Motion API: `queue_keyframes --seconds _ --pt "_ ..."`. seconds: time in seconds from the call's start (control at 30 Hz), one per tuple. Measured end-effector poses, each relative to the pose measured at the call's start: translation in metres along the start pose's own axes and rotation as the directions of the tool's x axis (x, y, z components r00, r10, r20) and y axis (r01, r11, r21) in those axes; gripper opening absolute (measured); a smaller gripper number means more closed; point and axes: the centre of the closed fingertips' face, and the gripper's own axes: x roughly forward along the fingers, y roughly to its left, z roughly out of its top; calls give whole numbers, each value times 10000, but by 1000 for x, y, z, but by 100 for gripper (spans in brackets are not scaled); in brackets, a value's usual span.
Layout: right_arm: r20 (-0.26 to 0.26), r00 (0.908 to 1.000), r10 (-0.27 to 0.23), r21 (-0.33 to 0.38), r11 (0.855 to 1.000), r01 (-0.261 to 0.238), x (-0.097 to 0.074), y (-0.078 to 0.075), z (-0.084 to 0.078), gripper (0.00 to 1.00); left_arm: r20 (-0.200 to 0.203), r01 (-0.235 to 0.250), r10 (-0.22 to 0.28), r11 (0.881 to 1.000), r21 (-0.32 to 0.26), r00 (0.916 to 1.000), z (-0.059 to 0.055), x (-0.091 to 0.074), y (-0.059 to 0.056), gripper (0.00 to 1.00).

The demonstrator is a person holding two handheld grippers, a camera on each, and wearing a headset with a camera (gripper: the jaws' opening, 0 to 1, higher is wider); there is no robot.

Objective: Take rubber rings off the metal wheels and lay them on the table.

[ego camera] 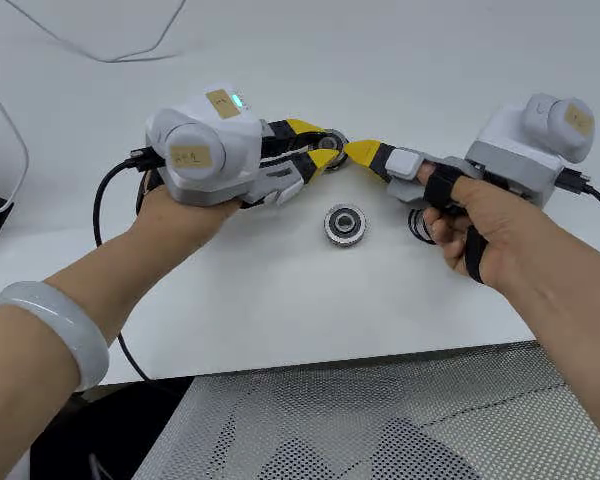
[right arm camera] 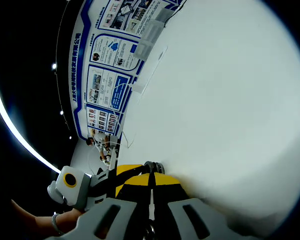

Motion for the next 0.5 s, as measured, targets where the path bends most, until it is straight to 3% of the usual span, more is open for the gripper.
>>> queue_keyframes --seconds 0.5 --pt "5 10000 -31 -40 10000 31 -1 2 0 1 -31 -17 17 10000 -5 10000 0 0 -1 13"
